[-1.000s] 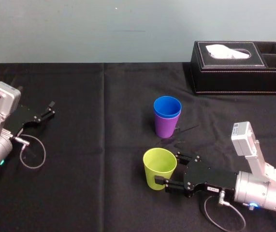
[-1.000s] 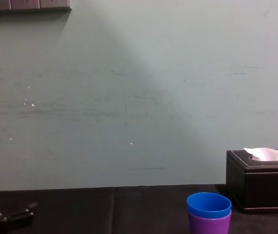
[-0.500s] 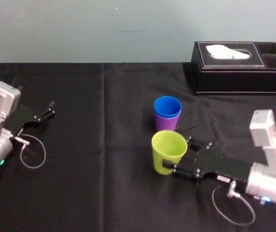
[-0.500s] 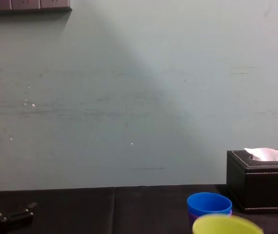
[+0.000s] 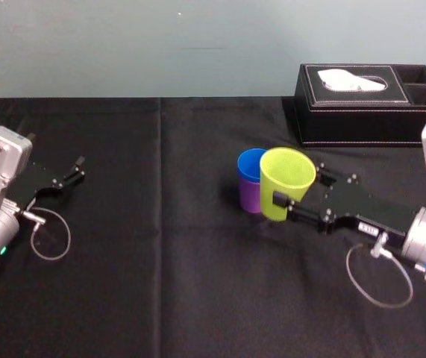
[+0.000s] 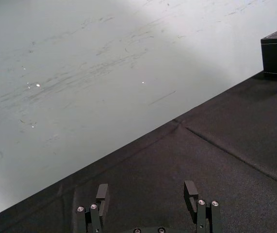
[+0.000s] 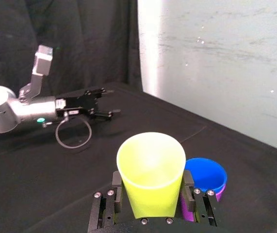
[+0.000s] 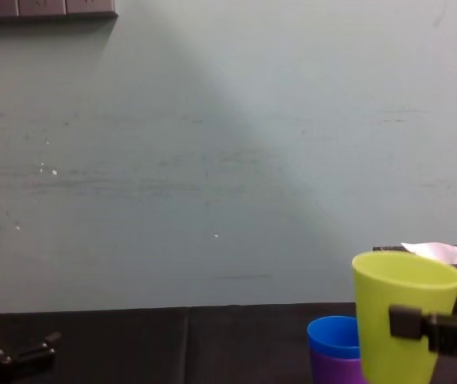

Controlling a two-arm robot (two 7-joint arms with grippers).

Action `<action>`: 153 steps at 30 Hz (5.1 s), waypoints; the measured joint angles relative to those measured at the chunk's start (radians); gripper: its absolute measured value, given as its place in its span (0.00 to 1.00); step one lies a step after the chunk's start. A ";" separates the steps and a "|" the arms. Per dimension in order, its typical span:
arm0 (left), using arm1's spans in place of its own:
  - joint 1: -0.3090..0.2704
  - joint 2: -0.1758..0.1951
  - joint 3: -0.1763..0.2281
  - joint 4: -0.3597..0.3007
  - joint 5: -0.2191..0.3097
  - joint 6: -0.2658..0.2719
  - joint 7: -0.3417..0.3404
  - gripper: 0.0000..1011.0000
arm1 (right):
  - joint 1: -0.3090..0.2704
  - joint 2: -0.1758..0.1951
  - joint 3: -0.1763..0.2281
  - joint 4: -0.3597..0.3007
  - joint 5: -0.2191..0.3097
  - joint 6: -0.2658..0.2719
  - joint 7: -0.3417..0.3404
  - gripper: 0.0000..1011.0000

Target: Stack the three plastic cups sequentially using one hand.

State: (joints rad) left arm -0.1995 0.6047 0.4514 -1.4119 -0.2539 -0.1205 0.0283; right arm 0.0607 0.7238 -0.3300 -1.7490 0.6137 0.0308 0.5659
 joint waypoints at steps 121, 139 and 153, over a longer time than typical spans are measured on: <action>0.000 0.000 0.000 0.000 0.000 0.000 0.000 1.00 | 0.255 -0.103 -0.065 0.295 -0.055 0.044 -0.028 0.99; 0.000 0.000 0.000 0.000 0.000 0.000 0.000 1.00 | 0.075 -0.098 0.077 0.289 -0.070 -0.046 -0.147 0.99; 0.000 0.000 0.000 0.000 0.000 0.000 0.000 1.00 | 0.056 -0.119 0.096 0.331 -0.080 -0.050 -0.143 0.99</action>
State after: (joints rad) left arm -0.1995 0.6047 0.4514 -1.4120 -0.2539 -0.1205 0.0283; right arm 0.1167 0.6050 -0.2336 -1.4182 0.5338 -0.0196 0.4226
